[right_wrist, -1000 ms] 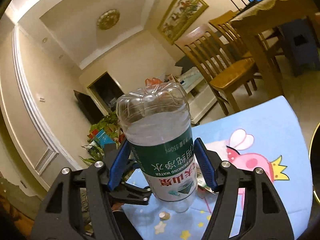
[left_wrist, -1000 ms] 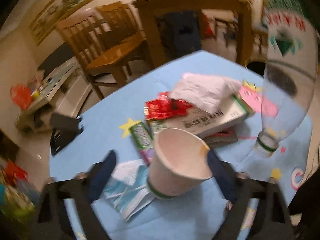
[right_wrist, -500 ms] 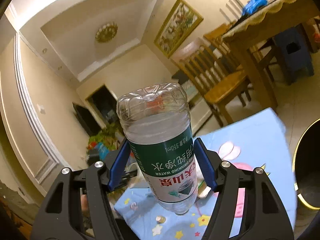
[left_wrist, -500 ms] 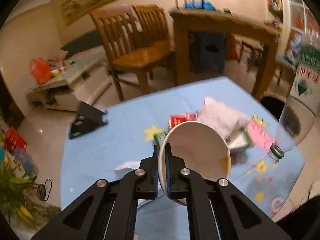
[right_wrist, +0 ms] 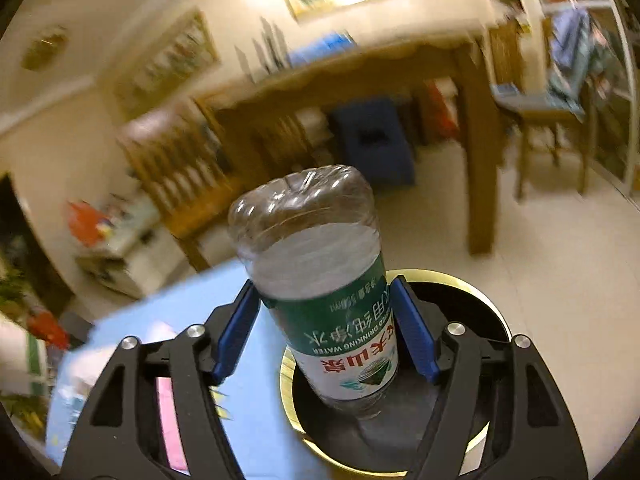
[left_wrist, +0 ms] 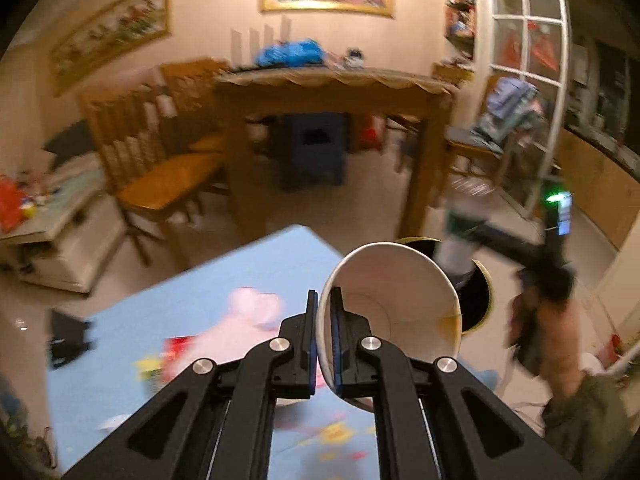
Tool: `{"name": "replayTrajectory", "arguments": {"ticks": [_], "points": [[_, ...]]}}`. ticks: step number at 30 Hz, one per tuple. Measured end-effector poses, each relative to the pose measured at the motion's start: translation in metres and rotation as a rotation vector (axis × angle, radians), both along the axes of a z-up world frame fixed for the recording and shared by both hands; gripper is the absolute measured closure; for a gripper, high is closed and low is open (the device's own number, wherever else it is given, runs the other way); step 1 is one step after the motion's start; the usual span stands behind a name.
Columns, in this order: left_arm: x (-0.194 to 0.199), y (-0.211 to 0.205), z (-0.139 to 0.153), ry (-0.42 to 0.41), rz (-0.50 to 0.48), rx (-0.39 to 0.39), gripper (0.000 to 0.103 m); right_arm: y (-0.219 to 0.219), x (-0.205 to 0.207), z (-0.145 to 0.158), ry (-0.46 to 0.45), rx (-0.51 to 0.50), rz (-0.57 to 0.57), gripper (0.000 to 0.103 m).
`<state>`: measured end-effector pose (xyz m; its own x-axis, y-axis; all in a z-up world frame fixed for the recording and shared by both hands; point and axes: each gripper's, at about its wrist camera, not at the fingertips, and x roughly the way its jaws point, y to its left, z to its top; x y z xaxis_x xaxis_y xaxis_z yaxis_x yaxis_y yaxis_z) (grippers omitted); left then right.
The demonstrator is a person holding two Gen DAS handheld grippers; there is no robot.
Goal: Collect trash
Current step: 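Carry bottle and cup to the black bin and open both tools, then grasp the bottle cap with the right tool while the left tool grasps the blue mask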
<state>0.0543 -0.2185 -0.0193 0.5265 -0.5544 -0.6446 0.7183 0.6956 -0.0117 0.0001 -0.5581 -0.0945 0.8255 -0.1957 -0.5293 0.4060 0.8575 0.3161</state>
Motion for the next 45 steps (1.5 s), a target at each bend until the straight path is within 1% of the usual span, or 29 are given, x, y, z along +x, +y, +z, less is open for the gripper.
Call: {"name": "replayTrajectory", "arguments": {"ticks": [1, 2, 3, 4, 5, 9, 10, 13, 15, 17, 19, 20, 22, 23, 25, 27, 29, 30, 31, 32, 35, 38, 40, 42, 44, 45], "points": [[0.002, -0.018, -0.005, 0.015, -0.018, 0.005, 0.098, -0.004, -0.001, -0.007, 0.020, 0.016, -0.024, 0.014], [0.004, -0.039, -0.011, 0.036, -0.044, 0.014, 0.098, -0.008, -0.006, -0.011, 0.019, 0.031, -0.053, 0.006], [0.003, -0.053, -0.014, 0.047, -0.057, 0.023, 0.098, -0.014, -0.018, -0.010, -0.008, 0.060, -0.087, 0.004], [0.003, -0.072, -0.020, 0.060, -0.076, 0.040, 0.098, -0.015, -0.020, -0.008, -0.027, 0.078, -0.096, 0.004], [0.001, -0.085, -0.024, 0.066, -0.088, 0.052, 0.098, -0.018, -0.031, -0.005, -0.063, 0.098, -0.110, 0.005], [0.007, -0.149, -0.049, 0.110, -0.141, 0.115, 0.098, -0.027, -0.060, 0.010, -0.103, 0.082, -0.218, 0.005], [0.009, -0.161, -0.055, 0.118, -0.144, 0.130, 0.098, -0.028, -0.068, 0.012, -0.114, 0.081, -0.243, 0.005], [0.018, -0.200, -0.078, 0.139, -0.135, 0.185, 0.098, -0.044, -0.082, 0.035, -0.145, 0.077, -0.293, 0.004], [0.027, -0.216, -0.093, 0.162, -0.114, 0.217, 0.097, -0.054, -0.097, 0.049, -0.169, 0.079, -0.314, 0.004], [0.033, -0.233, -0.105, 0.181, -0.105, 0.238, 0.086, -0.059, -0.105, 0.056, -0.185, 0.085, -0.320, 0.004], [0.033, -0.246, -0.113, 0.136, -0.088, 0.270, 0.038, -0.067, -0.113, 0.063, -0.201, 0.084, -0.326, 0.004], [0.033, -0.249, -0.117, 0.112, -0.083, 0.284, 0.031, -0.067, -0.117, 0.065, -0.210, 0.087, -0.326, 0.004], [0.034, -0.252, -0.121, 0.120, -0.082, 0.299, 0.030, -0.072, -0.120, 0.069, -0.221, 0.090, -0.323, 0.004], [0.036, -0.251, -0.121, 0.143, -0.078, 0.298, 0.031, -0.070, -0.122, 0.072, -0.223, 0.085, -0.322, 0.004], [0.040, -0.245, -0.117, 0.206, -0.063, 0.265, 0.033, -0.068, -0.120, 0.077, -0.219, 0.075, -0.314, 0.004], [0.038, -0.233, -0.108, 0.234, -0.045, 0.228, 0.033, -0.064, -0.113, 0.081, -0.216, 0.061, -0.303, 0.004], [0.032, -0.218, -0.096, 0.231, -0.014, 0.213, 0.022, -0.060, -0.112, 0.085, -0.216, 0.047, -0.294, 0.004], [0.027, -0.210, -0.089, 0.218, 0.007, 0.202, 0.011, -0.060, -0.109, 0.086, -0.214, 0.039, -0.292, 0.004], [0.023, -0.205, -0.085, 0.207, 0.022, 0.196, 0.007, -0.058, -0.107, 0.088, -0.210, 0.027, -0.288, 0.004], [0.018, -0.194, -0.079, 0.196, 0.034, 0.186, 0.007, -0.054, -0.105, 0.091, -0.206, 0.009, -0.280, 0.004], [-0.005, -0.155, -0.069, 0.189, 0.021, 0.174, 0.007, -0.035, -0.094, 0.093, -0.187, -0.040, -0.242, 0.004], [-0.024, -0.108, -0.062, 0.149, 0.026, 0.182, 0.007, -0.014, -0.080, 0.095, -0.152, -0.111, -0.206, 0.005], [-0.032, -0.065, -0.054, 0.091, 0.063, 0.184, 0.007, 0.001, -0.072, 0.094, -0.137, -0.145, -0.176, 0.005], [-0.037, -0.025, -0.048, 0.017, 0.123, 0.188, 0.007, 0.018, -0.063, 0.093, -0.119, -0.175, -0.132, 0.005], [-0.041, 0.016, -0.043, -0.060, 0.193, 0.197, 0.007, 0.046, -0.051, 0.089, -0.097, -0.214, -0.044, 0.005], [-0.042, 0.043, -0.041, -0.107, 0.252, 0.210, 0.007, 0.062, -0.045, 0.087, -0.082, -0.239, 0.002, 0.004]]}}
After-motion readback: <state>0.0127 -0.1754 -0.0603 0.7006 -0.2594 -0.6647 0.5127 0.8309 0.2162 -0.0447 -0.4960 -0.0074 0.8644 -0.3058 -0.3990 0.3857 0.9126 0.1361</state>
